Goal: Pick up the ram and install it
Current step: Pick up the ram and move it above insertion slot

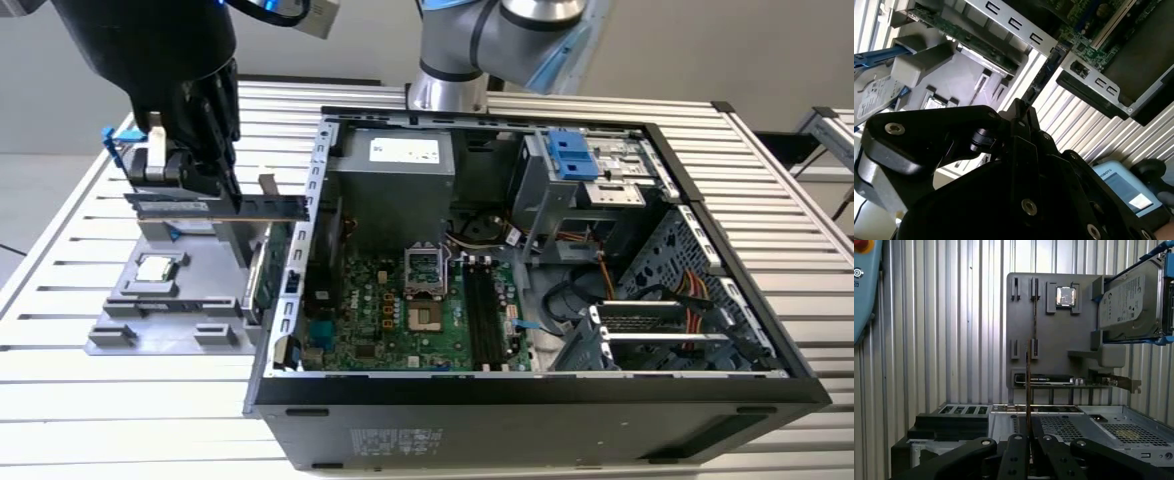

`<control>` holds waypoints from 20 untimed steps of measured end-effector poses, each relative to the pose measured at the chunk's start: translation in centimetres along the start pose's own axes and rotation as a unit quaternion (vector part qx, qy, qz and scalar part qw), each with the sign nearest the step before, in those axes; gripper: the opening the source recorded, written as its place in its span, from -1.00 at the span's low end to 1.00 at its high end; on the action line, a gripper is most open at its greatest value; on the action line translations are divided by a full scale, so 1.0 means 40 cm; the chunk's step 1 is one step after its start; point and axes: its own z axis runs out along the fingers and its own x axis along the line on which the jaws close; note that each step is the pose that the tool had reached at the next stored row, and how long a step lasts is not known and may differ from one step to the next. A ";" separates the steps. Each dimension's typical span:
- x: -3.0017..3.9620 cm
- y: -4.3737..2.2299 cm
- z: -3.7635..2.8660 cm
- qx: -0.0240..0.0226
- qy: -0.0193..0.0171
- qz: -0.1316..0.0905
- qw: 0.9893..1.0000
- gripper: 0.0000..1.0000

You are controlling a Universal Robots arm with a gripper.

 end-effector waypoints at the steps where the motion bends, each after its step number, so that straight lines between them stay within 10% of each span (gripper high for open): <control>1: 0.000 -0.002 0.000 0.000 0.000 0.000 1.000 -1.00; 20: 0.000 -0.046 0.000 0.000 0.000 0.000 1.000 -1.00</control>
